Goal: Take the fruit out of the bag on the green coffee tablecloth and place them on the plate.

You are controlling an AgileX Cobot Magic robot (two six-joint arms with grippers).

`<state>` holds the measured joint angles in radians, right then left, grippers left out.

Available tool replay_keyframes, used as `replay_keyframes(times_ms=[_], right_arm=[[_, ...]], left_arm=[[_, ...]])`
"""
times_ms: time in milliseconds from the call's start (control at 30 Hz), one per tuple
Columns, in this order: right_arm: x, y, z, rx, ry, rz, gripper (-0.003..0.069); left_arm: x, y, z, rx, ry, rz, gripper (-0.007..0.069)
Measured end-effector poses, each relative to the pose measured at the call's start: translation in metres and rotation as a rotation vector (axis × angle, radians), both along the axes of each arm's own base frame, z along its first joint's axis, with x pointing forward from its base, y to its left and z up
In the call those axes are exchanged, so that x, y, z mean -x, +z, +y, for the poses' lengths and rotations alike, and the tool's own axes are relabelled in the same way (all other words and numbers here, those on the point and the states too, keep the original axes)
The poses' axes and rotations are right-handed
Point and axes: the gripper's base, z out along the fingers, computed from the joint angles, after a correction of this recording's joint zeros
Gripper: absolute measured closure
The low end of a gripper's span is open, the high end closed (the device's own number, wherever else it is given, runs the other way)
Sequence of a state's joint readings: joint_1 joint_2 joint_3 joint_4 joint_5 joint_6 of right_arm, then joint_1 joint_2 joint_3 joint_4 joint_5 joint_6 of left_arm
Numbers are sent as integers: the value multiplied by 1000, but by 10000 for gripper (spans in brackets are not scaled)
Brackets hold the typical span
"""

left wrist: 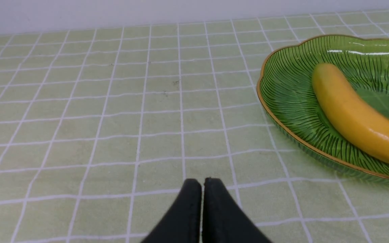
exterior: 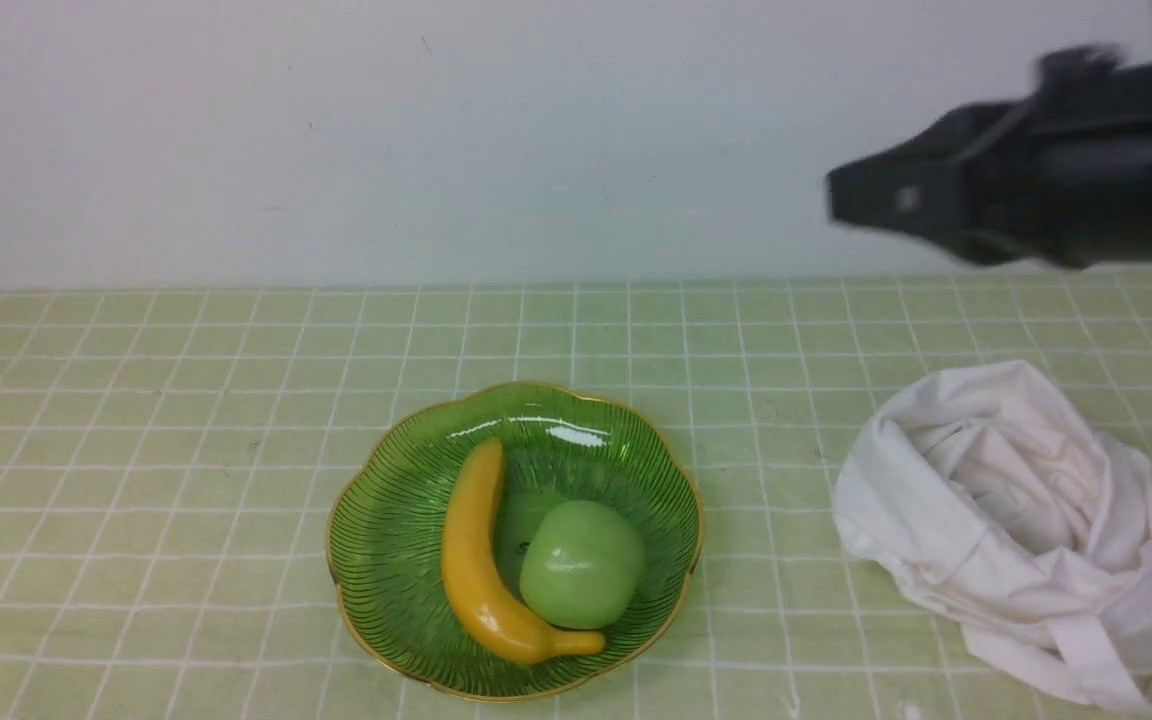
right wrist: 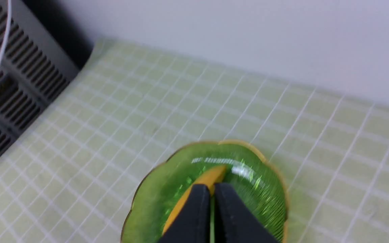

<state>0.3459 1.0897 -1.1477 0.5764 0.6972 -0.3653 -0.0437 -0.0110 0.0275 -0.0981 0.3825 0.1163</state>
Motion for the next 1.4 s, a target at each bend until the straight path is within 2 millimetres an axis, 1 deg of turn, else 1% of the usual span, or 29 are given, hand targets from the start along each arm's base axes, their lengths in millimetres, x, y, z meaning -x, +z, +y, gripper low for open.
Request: replay_keyframes(times_ms=[33, 100, 133, 167, 200, 267, 300, 333, 367, 400, 433, 467, 500, 533, 567, 700, 800, 1400], right_arm=[[11, 9, -8, 4, -26, -42, 666], [41, 28, -28, 10, -94, -134, 670], [43, 28, -30, 15, -109, -140, 670], [64, 35, -42, 19, -160, -193, 670], [79, 36, -54, 31, -223, -230, 670], [102, 31, -68, 38, -294, -280, 670], [113, 25, -75, 43, -336, -303, 670], [122, 18, -82, 45, -375, -322, 670], [127, 10, -86, 45, -402, -327, 670], [140, 1, -94, 38, -441, -361, 670], [142, -5, -96, 22, -459, -365, 670], [151, -14, -101, 1, -489, -402, 670], [155, -15, -102, -7, -493, -418, 670], [162, -27, -106, -28, -516, -472, 670], [168, -32, -109, -41, -525, -504, 670], [179, -52, -109, -107, -506, -627, 670], [181, -57, -108, -145, -491, -644, 670], [181, -59, -108, -151, -485, -652, 670]], left_arm=[[0, 0, 0, 0, 0, 0, 632], [0, 0, 0, 0, 0, 0, 632], [0, 0, 0, 0, 0, 0, 632], [0, 0, 0, 0, 0, 0, 632], [0, 0, 0, 0, 0, 0, 632], [0, 0, 0, 0, 0, 0, 632], [0, 0, 0, 0, 0, 0, 632], [0, 0, 0, 0, 0, 0, 632], [0, 0, 0, 0, 0, 0, 632], [0, 0, 0, 0, 0, 0, 632], [0, 0, 0, 0, 0, 0, 632], [0, 0, 0, 0, 0, 0, 632], [0, 0, 0, 0, 0, 0, 632], [0, 0, 0, 0, 0, 0, 632], [0, 0, 0, 0, 0, 0, 632], [0, 0, 0, 0, 0, 0, 632], [0, 0, 0, 0, 0, 0, 632], [0, 0, 0, 0, 0, 0, 632]])
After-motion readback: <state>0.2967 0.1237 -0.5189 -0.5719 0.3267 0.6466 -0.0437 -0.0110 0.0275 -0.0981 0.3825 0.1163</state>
